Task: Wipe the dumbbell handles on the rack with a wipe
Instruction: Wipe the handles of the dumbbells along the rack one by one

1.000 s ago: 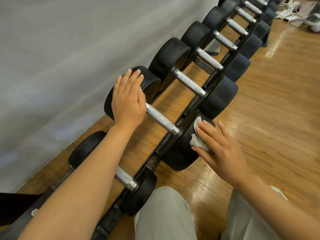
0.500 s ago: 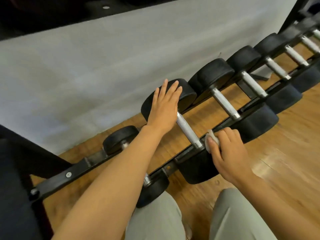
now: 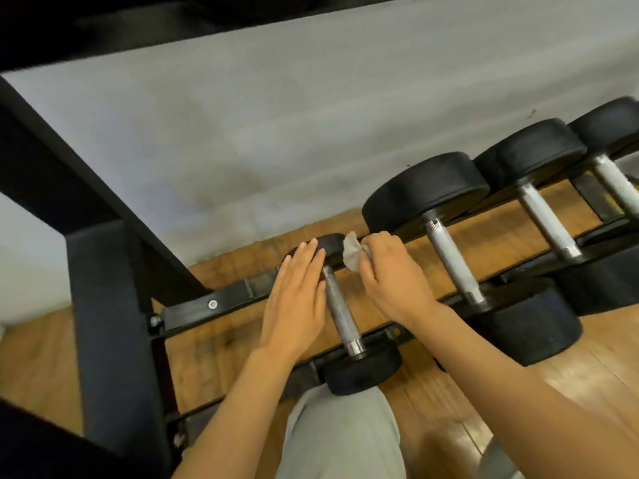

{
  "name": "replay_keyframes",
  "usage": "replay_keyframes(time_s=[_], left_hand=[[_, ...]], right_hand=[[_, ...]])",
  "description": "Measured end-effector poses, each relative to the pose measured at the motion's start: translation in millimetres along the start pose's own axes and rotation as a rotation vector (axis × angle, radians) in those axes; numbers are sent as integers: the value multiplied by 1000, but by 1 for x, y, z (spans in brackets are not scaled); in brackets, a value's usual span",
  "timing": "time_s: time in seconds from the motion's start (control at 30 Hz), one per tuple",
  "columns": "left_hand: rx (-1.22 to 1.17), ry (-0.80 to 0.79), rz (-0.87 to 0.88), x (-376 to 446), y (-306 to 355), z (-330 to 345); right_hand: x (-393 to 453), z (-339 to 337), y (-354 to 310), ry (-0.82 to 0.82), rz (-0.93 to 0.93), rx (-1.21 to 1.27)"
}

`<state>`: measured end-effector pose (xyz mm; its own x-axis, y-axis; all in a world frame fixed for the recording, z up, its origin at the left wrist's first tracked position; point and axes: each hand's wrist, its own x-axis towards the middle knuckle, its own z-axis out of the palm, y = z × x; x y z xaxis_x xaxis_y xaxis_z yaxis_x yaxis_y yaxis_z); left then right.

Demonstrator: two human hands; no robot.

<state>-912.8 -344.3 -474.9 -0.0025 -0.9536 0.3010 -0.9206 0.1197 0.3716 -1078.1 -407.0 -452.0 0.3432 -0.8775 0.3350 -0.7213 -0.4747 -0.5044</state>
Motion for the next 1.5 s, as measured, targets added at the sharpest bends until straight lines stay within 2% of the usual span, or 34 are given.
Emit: replay_keyframes(time_s=[0.2, 0.37, 0.5, 0.57, 0.67, 0.73, 0.8, 0.83, 0.9, 1.0, 1.13, 1.27, 1.5], left_hand=[[4, -9, -1, -13, -25, 1], [-34, 5, 17, -16, -33, 5], [-110, 56, 13, -20, -35, 12], [-137, 83, 30, -21, -36, 16], [-200, 106, 23, -22, -38, 21], [-242, 128, 14, -23, -39, 22], [-266, 145, 18, -23, -40, 24], [-285, 145, 11, -23, -40, 25], [-322, 148, -6, -23, -41, 26], [-336, 161, -4, -23, -42, 28], [-329, 168, -10, -23, -42, 30], [-326, 157, 17, -22, -45, 29], [-350, 78, 30, -23, -48, 22]], right_hand=[[22, 41, -12, 49, -27, 75], [0, 59, -24, 20, -28, 102], [-5, 69, -27, 62, -215, -176], [2, 73, -28, 45, -372, -300], [8, 67, -15, 17, -548, -363], [11, 58, -3, 37, -431, -250], [8, 54, 1, 45, -135, -55], [6, 57, 0, 37, -48, 26], [4, 65, -7, 42, -2, 96], [6, 64, -9, 77, -115, 79], [7, 67, -11, 43, -411, -115], [9, 66, -14, 48, -434, -108], [24, 53, -16, -76, -538, -162]])
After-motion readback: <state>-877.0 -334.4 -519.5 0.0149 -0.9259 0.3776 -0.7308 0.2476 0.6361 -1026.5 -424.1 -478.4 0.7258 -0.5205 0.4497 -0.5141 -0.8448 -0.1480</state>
